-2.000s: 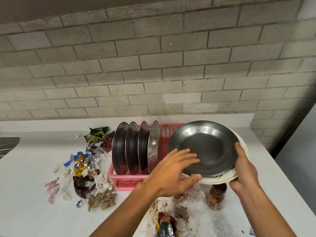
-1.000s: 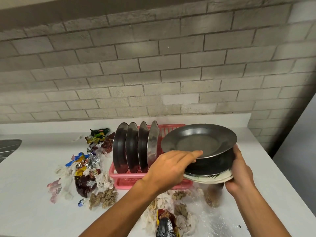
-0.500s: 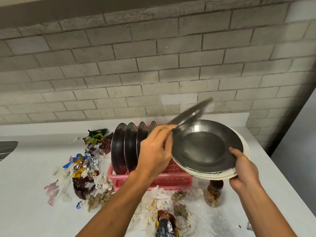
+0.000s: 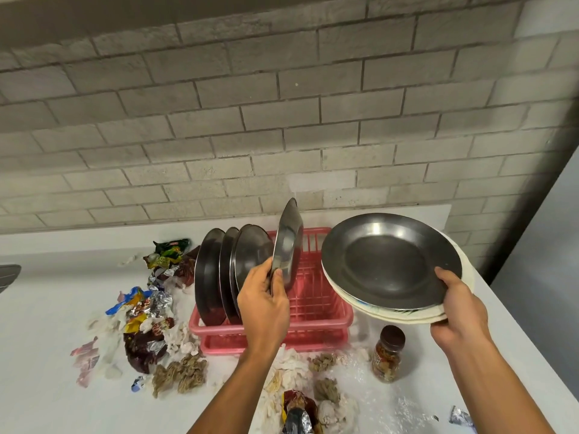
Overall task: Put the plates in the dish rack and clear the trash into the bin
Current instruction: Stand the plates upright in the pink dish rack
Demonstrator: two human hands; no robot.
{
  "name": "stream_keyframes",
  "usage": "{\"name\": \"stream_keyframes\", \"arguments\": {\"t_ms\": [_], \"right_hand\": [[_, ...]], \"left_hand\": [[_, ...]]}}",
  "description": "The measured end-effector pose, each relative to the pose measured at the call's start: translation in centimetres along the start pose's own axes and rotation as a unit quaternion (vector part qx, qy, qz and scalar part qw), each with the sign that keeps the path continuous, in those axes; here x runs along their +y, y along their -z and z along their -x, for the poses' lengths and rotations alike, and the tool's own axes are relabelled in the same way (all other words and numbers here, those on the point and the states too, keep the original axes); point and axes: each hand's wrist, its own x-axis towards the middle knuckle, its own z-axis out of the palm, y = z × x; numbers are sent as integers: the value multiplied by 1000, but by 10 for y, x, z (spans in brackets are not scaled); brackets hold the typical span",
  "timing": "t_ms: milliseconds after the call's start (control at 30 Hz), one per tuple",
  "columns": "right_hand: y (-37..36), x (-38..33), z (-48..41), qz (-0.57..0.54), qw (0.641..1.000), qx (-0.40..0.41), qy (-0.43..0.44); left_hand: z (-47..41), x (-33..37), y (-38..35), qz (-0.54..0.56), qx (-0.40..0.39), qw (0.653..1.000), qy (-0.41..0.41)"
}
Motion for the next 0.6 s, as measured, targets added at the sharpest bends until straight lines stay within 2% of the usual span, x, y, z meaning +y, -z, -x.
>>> {"name": "stream_keyframes", "arguments": {"t_ms": [600], "right_hand": [[1,5,-7,23,1000,-5,1]], "left_hand": [[1,-45,-13,-83,9,992,97]]}}
